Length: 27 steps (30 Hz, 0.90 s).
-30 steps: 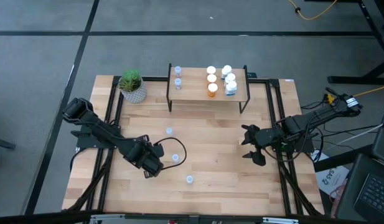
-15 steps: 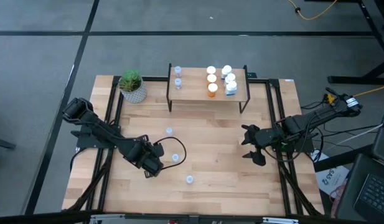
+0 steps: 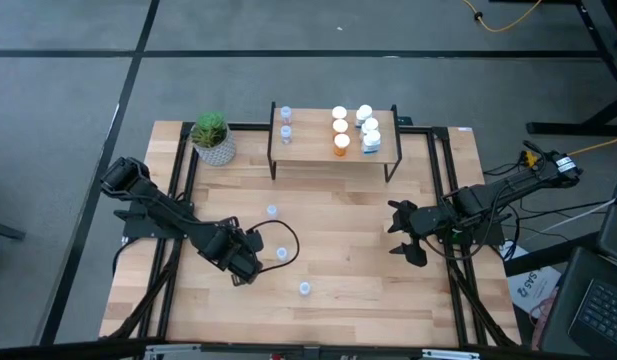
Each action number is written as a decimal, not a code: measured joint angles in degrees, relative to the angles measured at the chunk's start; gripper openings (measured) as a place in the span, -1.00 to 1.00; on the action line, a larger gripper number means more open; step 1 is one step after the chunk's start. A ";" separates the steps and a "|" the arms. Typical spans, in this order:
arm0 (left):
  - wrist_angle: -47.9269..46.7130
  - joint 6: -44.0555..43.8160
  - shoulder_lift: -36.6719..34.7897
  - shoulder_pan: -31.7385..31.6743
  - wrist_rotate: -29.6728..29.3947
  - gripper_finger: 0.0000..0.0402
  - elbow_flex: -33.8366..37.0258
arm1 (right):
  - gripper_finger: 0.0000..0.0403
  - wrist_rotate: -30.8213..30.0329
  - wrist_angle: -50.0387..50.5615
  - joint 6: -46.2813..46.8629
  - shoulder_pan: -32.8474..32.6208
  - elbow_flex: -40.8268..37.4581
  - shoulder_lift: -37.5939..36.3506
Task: Pick and place medicine bottles onto shelf by color
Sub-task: Put the transparent pill bottle on the shelf aligned with the other transparent pill bottles
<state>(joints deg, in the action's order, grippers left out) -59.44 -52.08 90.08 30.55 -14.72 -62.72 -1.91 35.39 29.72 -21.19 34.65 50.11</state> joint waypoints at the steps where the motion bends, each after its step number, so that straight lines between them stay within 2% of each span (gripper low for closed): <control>1: -0.24 0.00 0.00 0.00 0.01 0.06 -0.02 | 0.58 0.00 0.00 -0.01 0.00 0.00 0.00; 10: -1.45 0.14 -0.02 0.00 2.23 0.06 0.13 | 0.58 0.00 0.01 -0.01 0.00 0.00 0.00; 15: 0.20 -0.14 -0.06 0.00 4.25 0.06 2.60 | 0.58 0.00 -0.01 0.01 -0.02 0.00 0.00; 20: 3.86 -0.21 -0.04 0.02 3.81 0.06 4.39 | 0.58 0.01 -0.01 0.00 -0.01 0.00 0.00; 27: 3.89 0.12 -0.04 0.00 3.50 0.06 4.40 | 0.58 0.00 0.00 0.01 0.00 0.00 0.00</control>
<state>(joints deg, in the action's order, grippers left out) -55.55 -51.96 90.04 30.55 -11.22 -58.31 -1.91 35.39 29.74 -21.19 34.65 50.11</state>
